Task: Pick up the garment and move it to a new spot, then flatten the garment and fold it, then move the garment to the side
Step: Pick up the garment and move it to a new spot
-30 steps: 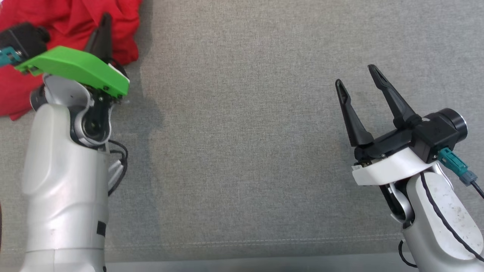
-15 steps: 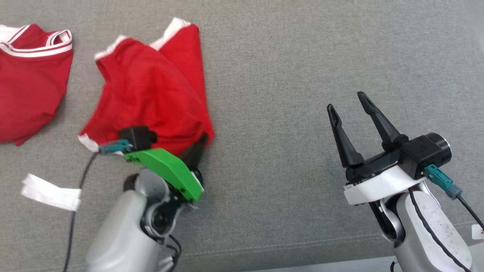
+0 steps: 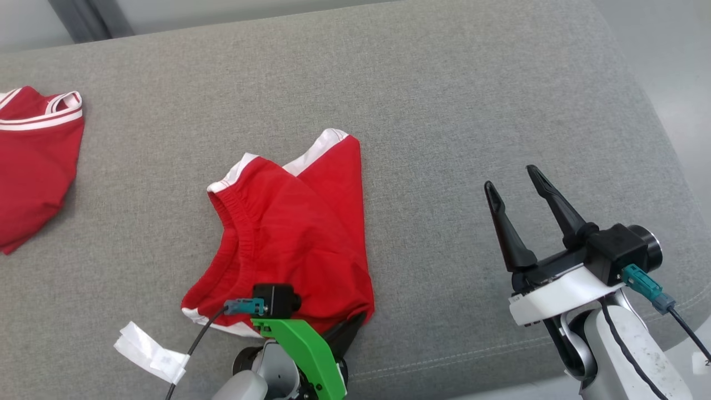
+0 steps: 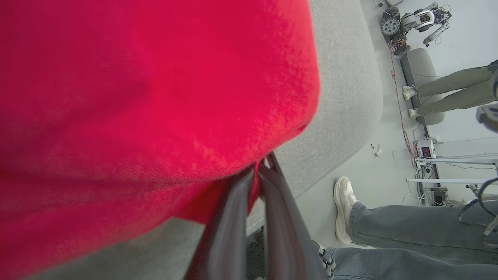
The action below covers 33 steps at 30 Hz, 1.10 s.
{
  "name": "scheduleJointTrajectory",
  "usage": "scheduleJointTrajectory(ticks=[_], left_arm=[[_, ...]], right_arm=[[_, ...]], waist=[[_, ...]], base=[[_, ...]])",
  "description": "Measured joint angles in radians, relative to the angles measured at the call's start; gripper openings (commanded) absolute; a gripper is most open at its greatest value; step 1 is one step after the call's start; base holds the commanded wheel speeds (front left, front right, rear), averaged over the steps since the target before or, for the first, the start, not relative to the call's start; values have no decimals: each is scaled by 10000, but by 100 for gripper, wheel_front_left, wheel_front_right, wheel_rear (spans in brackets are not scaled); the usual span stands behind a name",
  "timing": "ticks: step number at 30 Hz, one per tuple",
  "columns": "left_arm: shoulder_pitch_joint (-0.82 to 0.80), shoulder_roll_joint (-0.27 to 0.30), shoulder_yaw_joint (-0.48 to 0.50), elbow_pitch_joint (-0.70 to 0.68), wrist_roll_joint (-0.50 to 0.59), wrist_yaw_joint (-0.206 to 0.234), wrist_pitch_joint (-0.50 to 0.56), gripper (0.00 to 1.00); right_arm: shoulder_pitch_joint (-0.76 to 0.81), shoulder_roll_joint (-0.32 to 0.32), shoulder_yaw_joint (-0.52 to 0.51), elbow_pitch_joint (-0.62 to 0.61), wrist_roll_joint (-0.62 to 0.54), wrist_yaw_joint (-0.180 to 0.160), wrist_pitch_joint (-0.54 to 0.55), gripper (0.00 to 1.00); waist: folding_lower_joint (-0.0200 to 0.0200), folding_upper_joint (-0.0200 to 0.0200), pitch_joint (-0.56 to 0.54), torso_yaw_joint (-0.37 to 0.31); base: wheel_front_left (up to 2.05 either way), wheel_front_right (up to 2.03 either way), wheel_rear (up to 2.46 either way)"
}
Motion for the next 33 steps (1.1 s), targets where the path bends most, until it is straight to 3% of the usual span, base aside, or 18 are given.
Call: scheduleJointTrajectory(ticks=[12,13,14,15,16,33], left_arm=[[339,15,-73,71,165,458,-487,0],[375,15,-77,67,151,508,-545,9],[399,13,-75,52,142,556,-621,37],[409,13,-65,42,138,587,-706,80],[422,15,-67,36,100,623,-727,100],[1084,23,-65,-495,-546,986,-1233,100]], right_arm=[[379,-29,-274,-29,0,-10,0,100],[382,-31,-276,-33,-2,-10,0,100],[384,-33,-278,-38,-2,-10,0,100],[384,-31,-270,-42,-2,-10,0,100],[386,-29,-267,-42,-2,-10,0,100],[545,-134,-8,-63,-205,79,10,100]], waist=[[0,0,-289,90],[0,0,-307,125],[0,0,-323,160],[0,0,-339,192],[0,0,-361,218],[0,0,-689,696]], base=[[0,0,0],[0,0,0],[0,0,0],[0,0,0],[0,0,0],[0,0,0]])
